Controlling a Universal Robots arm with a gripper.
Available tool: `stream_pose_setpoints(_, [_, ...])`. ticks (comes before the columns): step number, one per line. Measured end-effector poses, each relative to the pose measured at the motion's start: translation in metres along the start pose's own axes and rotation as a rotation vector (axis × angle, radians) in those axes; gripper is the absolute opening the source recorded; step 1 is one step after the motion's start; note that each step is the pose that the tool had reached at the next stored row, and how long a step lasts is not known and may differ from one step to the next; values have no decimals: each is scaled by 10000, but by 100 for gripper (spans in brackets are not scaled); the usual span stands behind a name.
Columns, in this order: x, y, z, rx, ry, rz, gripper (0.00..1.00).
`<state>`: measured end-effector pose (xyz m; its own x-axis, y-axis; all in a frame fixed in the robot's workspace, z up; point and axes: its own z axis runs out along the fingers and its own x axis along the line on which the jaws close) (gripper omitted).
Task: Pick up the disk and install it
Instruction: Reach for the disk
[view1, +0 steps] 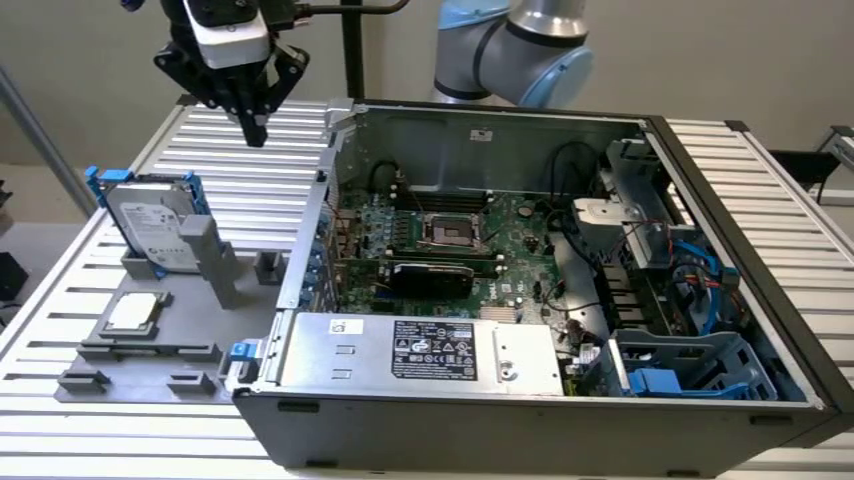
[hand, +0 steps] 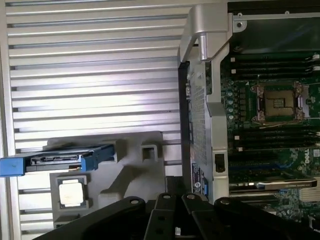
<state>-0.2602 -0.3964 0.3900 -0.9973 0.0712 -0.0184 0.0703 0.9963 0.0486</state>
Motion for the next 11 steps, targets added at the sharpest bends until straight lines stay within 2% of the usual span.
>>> stream_pose_setpoints(11, [505, 24, 18, 59, 37, 1, 11])
